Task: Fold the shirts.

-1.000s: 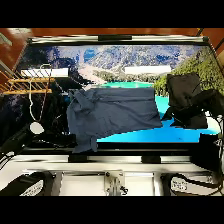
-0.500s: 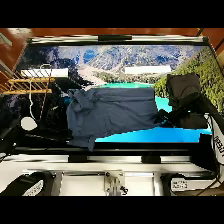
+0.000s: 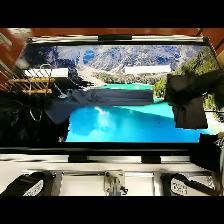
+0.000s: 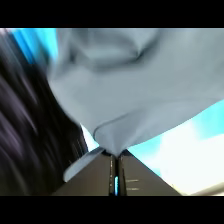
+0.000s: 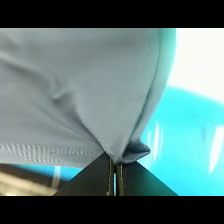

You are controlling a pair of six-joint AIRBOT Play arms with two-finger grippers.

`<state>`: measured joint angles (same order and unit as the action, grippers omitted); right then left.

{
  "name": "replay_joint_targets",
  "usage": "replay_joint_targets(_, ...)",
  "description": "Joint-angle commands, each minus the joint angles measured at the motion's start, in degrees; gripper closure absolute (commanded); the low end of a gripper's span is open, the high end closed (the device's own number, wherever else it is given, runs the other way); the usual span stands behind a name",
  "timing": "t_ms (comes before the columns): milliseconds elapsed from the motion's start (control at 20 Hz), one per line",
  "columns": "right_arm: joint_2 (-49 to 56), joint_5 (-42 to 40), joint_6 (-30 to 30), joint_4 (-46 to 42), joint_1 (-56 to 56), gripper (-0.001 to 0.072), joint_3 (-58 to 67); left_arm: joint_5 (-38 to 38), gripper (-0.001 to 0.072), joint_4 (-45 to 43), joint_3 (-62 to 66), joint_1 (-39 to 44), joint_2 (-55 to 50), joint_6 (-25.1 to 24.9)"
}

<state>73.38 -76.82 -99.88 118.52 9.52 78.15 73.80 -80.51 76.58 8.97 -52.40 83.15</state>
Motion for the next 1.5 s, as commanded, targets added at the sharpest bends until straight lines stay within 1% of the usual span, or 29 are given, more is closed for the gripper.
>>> replay_joint_targets(0,-13.7,4.8,-2.0,2.7,-0.1,0.0645,15.2,-0.2,0.0678,-2.0,28.2,0.0,0.6,0.0)
replay_joint_targets(50,-17.6,8.3,-2.0,2.6,-0.1,0.0645,19.1,-1.2,0.0677,-0.3,35.7,0.0,0.6,0.0)
replay_joint_targets(150,-24.4,14.3,-1.8,2.6,-0.1,0.0645,24.0,-1.6,0.0677,2.4,46.3,0.0,0.7,-0.4)
replay_joint_targets(200,-27.2,16.2,-1.7,2.6,-0.1,0.0645,25.1,-1.8,0.0677,3.3,48.9,0.0,1.5,-2.9)
replay_joint_targets(250,-29.9,17.3,-1.5,2.6,-0.1,0.0645,25.5,-2.3,0.0677,3.6,49.0,0.0,3.1,-5.3)
replay_joint_targets(300,-32.1,17.1,-1.1,2.4,-0.1,0.0645,25.5,-2.6,0.0678,2.8,48.0,0.0,4.8,-6.2)
replay_joint_targets(450,-35.1,13.8,2.2,0.8,0.0,0.0645,25.5,-2.7,0.0677,-1.4,42.9,0.0,8.7,-6.0)
replay_joint_targets(650,-32.6,8.0,5.1,-4.8,0.0,0.0645,25.5,-3.1,0.0678,-7.3,38.2,0.0,8.2,-6.1)
replay_joint_targets(750,-28.7,2.7,6.3,-6.5,0.0,0.0645,25.5,-3.0,0.0678,-7.6,36.4,0.0,5.8,-6.1)
replay_joint_targets(900,-18.3,-7.6,6.5,-6.7,-0.1,0.0645,25.5,-2.4,0.0678,-7.6,32.2,0.0,-0.5,-6.0)
replay_joint_targets(1000,-9.3,-9.8,6.5,-8.1,-0.1,0.0645,25.5,-2.3,0.0677,-7.6,28.7,0.0,-6.2,-6.0)
replay_joint_targets(1100,0.3,-8.1,6.4,-10.1,-0.1,0.0645,25.5,-2.2,0.0677,-7.6,25.8,0.0,-12.8,-6.0)
replay_joint_targets(1200,9.6,-5.2,6.5,-8.9,-0.1,0.0645,25.5,-2.5,0.0677,-8.7,24.8,0.0,-20.2,-6.0)
replay_joint_targets(1250,13.7,-3.6,6.5,-7.5,-0.1,0.0645,25.5,-3.8,0.0677,-8.7,24.8,0.0,-24.0,-6.0)
replay_joint_targets(1350,20.0,0.0,7.0,-4.9,-0.1,0.0644,25.5,-7.6,0.0677,-8.4,24.8,0.0,-30.6,-6.0)
replay_joint_targets(1450,24.7,4.3,9.6,-3.1,-0.1,0.0644,25.5,-9.3,0.0677,-7.0,24.8,0.0,-36.0,-6.0)
